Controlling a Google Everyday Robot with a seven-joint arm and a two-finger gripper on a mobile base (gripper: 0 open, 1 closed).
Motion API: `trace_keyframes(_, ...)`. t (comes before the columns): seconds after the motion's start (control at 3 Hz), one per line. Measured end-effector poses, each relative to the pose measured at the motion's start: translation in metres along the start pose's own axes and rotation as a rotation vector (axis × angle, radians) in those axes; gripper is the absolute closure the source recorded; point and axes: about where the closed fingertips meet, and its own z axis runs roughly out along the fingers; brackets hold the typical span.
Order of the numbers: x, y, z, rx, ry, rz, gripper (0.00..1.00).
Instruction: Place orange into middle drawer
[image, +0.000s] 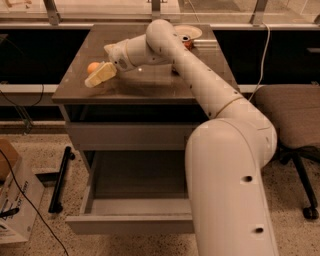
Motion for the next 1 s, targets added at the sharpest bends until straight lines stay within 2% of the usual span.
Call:
trace_keyframes(0.33,0.007,-0.004,0.03,-0.031,-0.012,0.038,0.27)
trace_keyframes(0.67,0.01,-0.006,0.036,-0.03,-0.011,0.051,0.5)
trace_keyframes(1.0,0.005,-0.007,0.022,0.004,-0.011,0.044,0.73)
